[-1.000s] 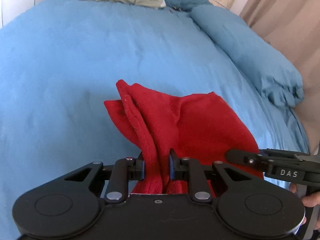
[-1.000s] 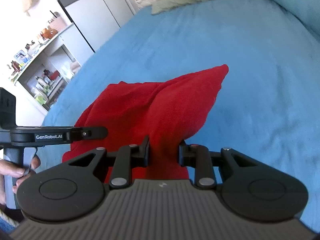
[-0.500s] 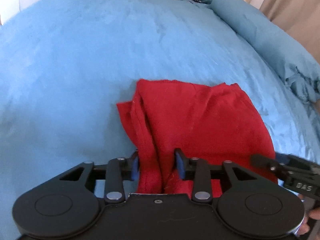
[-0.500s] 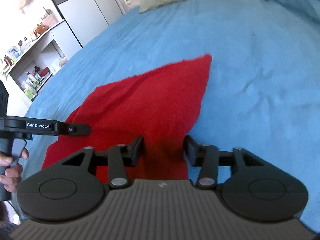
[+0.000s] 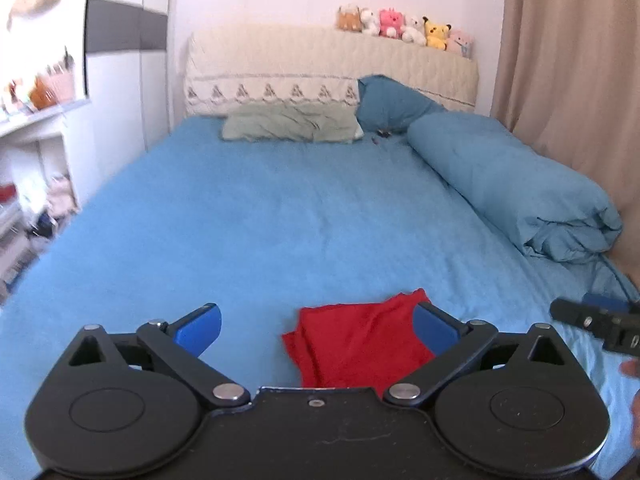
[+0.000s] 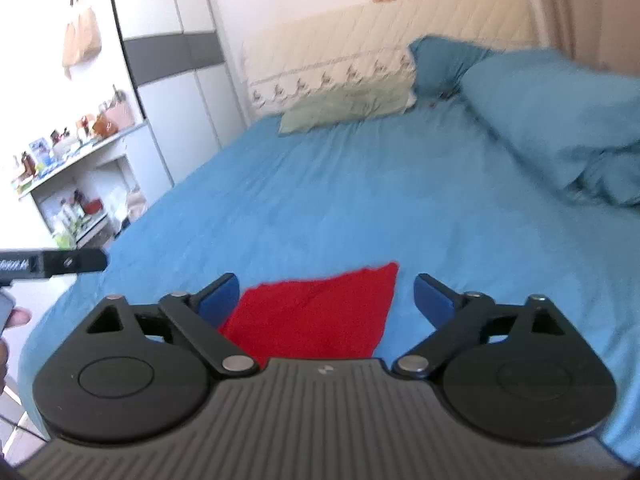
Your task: Fold small clothes
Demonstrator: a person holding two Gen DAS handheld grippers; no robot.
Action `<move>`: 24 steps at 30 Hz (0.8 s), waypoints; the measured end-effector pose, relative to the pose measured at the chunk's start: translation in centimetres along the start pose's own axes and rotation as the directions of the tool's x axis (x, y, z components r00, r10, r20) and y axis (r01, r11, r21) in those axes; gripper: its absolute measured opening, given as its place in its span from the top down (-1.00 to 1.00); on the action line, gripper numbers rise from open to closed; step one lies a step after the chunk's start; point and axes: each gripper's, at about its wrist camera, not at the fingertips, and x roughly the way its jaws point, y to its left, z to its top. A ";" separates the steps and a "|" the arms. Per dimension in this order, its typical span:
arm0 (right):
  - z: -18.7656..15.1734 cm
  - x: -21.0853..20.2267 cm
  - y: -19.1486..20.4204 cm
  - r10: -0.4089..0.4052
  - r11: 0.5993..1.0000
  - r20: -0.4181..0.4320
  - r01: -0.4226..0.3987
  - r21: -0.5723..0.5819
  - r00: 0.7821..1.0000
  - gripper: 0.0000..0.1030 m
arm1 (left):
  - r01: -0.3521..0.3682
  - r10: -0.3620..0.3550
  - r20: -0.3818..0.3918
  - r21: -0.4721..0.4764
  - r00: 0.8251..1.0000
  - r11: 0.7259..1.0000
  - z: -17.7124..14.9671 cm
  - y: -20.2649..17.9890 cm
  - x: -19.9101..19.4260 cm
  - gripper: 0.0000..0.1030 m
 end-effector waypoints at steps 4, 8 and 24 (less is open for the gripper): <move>1.2 -5.8 3.5 -0.091 0.993 0.029 0.093 -0.076 0.995 -1.00 | -0.046 0.047 -0.001 0.039 0.999 0.998 -1.2 -1.6 -4.6 -1.00; 0.5 -9.9 6.0 -0.164 0.984 -0.026 0.162 -0.071 0.986 -1.00 | -0.072 0.073 -0.030 0.034 0.997 0.997 -3.6 -2.6 -7.6 -1.00; -8.5 -16.8 9.2 -0.276 0.960 -0.259 0.253 -0.116 0.926 -1.00 | -0.096 0.099 -0.154 0.022 0.983 0.995 -11.1 -3.3 -11.9 -1.00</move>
